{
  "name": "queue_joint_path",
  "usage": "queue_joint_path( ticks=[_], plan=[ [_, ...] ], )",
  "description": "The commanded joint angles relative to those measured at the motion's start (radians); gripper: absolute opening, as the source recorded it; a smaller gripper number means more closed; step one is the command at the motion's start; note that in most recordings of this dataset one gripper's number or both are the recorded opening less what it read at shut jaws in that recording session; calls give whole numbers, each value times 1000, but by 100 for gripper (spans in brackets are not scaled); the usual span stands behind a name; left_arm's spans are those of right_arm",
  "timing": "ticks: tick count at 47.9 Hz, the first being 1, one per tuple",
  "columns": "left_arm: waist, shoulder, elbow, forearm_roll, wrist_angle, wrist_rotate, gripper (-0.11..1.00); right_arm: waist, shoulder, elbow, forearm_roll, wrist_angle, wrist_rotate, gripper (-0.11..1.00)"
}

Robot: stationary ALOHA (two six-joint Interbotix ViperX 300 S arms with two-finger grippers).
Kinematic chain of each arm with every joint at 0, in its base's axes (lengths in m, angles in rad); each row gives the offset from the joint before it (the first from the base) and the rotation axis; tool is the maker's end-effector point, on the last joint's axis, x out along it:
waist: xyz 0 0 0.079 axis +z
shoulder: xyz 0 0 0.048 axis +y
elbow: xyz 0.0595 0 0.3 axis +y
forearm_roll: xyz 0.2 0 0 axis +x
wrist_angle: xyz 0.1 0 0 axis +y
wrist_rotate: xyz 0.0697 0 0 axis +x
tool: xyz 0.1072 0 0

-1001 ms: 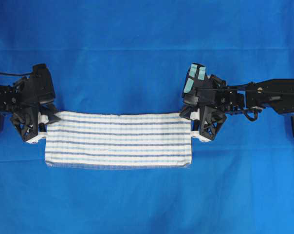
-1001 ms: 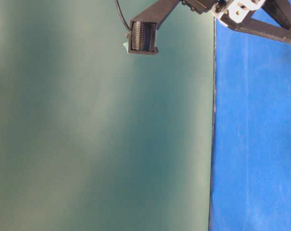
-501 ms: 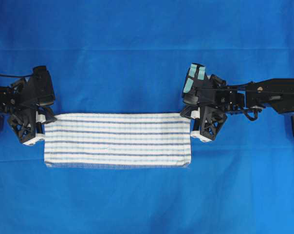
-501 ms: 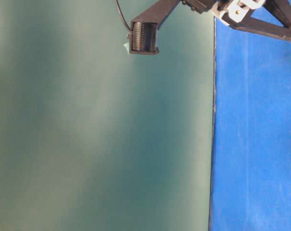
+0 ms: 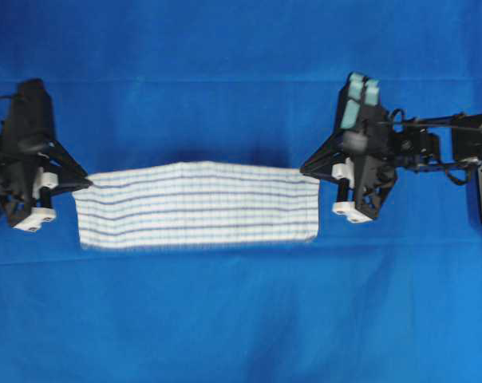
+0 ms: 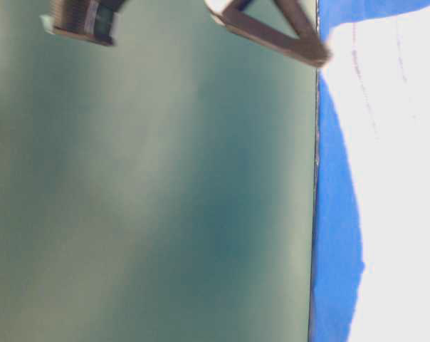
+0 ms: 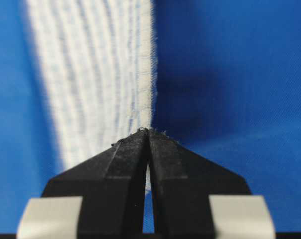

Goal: Fold the blue towel.
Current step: 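Lift the strip and rotate it vertical, left gripper swinging down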

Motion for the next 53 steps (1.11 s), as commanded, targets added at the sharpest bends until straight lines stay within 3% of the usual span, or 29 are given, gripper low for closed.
queue_joint_path(
  ticks=[1,17,30,41,53],
  plan=[
    [-2,-54,-20,-2,2,-3,2,2,-60,-20,-3,12,-2,0],
    [-2,-156,-26,-3,-2,-5,2,6,-193,-9,-15,28,-3,0],
    [-3,-141,-28,-5,-89,-8,2,-29,-176,-21,-40,21,-2,0],
    [-95,-23,-75,-6,-273,-3,2,-127,-104,-75,-74,8,-2,0],
    [-149,210,-227,-5,-310,-2,2,-241,-17,-152,-126,14,-5,0]
  ],
)
